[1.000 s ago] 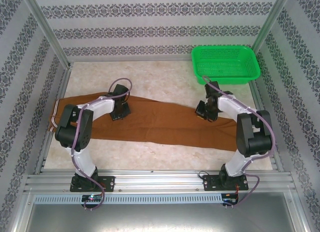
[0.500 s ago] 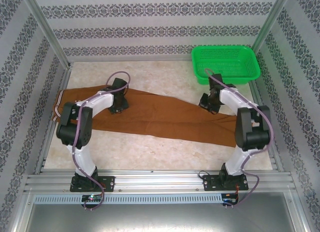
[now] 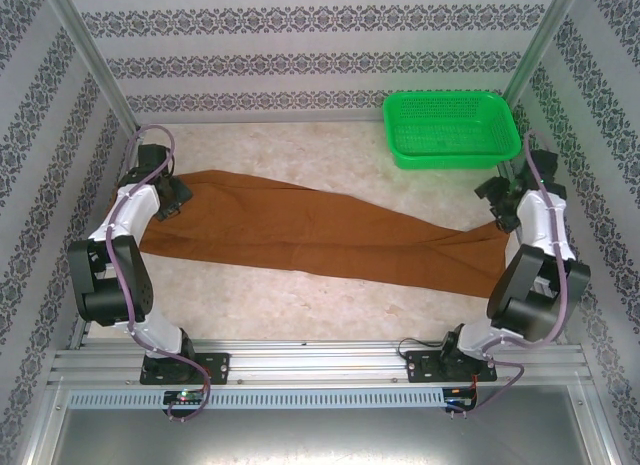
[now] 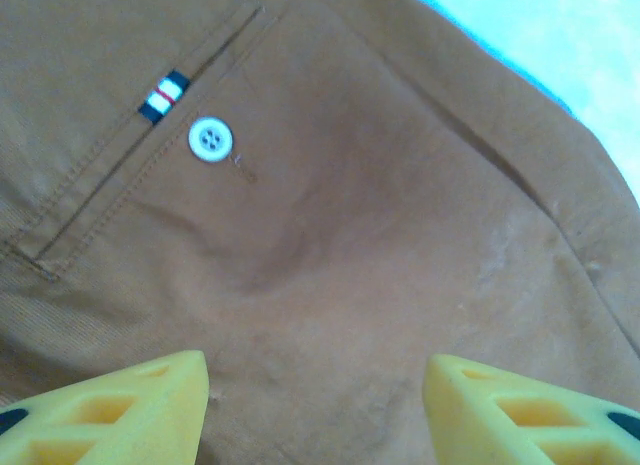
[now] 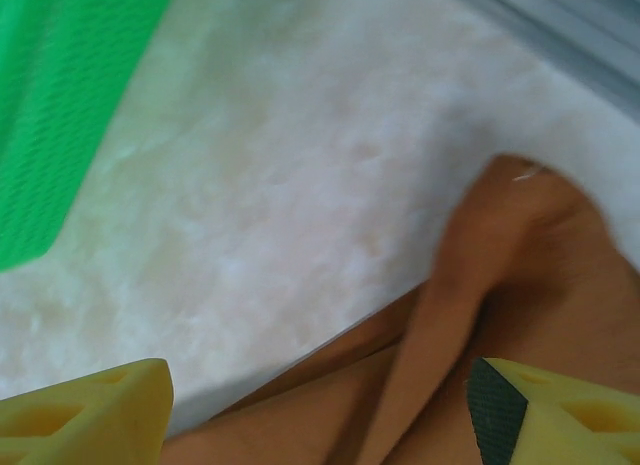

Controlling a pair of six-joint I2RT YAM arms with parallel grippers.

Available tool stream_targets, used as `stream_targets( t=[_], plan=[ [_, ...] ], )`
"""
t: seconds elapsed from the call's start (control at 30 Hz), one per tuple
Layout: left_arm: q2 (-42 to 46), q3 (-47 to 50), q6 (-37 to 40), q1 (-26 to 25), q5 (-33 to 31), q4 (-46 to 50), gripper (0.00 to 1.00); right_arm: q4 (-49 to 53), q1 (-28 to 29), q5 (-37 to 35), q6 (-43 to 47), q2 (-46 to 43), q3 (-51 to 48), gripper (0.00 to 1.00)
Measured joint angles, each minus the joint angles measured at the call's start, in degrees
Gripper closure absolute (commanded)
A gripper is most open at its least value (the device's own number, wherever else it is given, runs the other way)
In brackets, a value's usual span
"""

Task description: Roll up the long pants

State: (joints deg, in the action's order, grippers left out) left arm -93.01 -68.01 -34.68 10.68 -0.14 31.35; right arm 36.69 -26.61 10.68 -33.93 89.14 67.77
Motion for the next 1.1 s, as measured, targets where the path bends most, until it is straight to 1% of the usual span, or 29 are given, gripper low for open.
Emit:
stream_targets(
  t=[0.07, 0.13, 0.37, 0.4, 0.43, 0.47, 0.5, 0.53, 0.57, 0.7, 0.77, 0.83, 0.9, 0.97, 1.03, 1.1],
  plan=[
    [-0.04, 0.5, 0.0, 0.22, 0.79, -0.04, 0.42, 0.7, -2.19, 0.39, 0.0, 2.91, 1.14, 0.23],
    [-0.04, 0.94, 0.0, 0.39, 1.16, -0.09, 0.42, 1.01, -3.06, 0.7, 0.02, 6.01, 2.84, 0.24],
    [-0.04, 2.84, 0.22, 3.74, 2.91, -0.52, 0.42, 0.44, -3.17, 1.42, -0.17, 13.68, 5.22, 0.25],
    [-0.04, 2.91, 0.22, 4.2, 3.17, -0.52, 0.42, 0.46, -3.17, 1.42, -0.17, 14.82, 5.64, 0.27],
    [-0.04, 2.91, 0.22, 4.55, 3.26, -0.55, 0.43, 0.39, -3.17, 1.42, -0.04, 15.82, 6.01, 0.34],
    [-0.04, 2.91, 0.22, 4.87, 3.5, -0.66, 0.43, 0.44, -3.17, 1.42, 0.22, 16.9, 6.4, 0.45],
    [-0.04, 2.91, 0.22, 5.18, 3.69, -0.76, 0.43, 0.35, -3.17, 1.42, 0.31, 17.7, 6.56, 0.65],
    [-0.04, 2.91, 0.22, 5.31, 3.87, -0.85, 0.44, 0.37, -3.17, 1.44, 0.66, 18.14, 6.56, 0.91],
    [-0.04, 2.91, 0.24, 5.57, 4.22, -0.94, 0.45, 0.42, -3.17, 1.53, 0.63, 18.36, 6.49, 1.0],
    [-0.04, 3.1, 0.22, 6.84, 4.63, -1.29, 0.48, -0.44, -3.19, 1.55, 0.72, 17.46, 5.57, 1.0],
    [0.09, 3.52, 0.2, 7.89, 4.44, -1.38, 0.47, -0.66, -3.19, 1.14, 0.7, 16.04, 4.61, 1.0],
    [0.55, 3.93, 0.17, 8.9, 3.61, -1.25, 0.43, -0.68, -3.19, 0.76, 0.7, 14.43, 4.17, 1.0],
    [1.55, 4.04, 0.15, 9.97, 1.86, -0.63, 0.38, -0.7, -3.19, 0.7, 0.68, 12.72, 4.02, 1.0],
    [2.78, 4.02, -0.07, 11.23, 0.31, 0.13, 0.35, -1.11, -3.17, 0.74, 0.68, 11.67, 4.0, 1.0],
    [3.87, 4.04, -0.35, 13.29, -0.15, 0.61, 0.31, -1.64, -3.13, 0.79, 0.66, 11.47, 4.0, 1.0],
    [4.79, 4.7, -0.92, 15.87, 0.0, 0.24, 0.31, -1.77, -2.75, 0.79, 0.66, 11.56, 3.91, 1.0]
  ],
)
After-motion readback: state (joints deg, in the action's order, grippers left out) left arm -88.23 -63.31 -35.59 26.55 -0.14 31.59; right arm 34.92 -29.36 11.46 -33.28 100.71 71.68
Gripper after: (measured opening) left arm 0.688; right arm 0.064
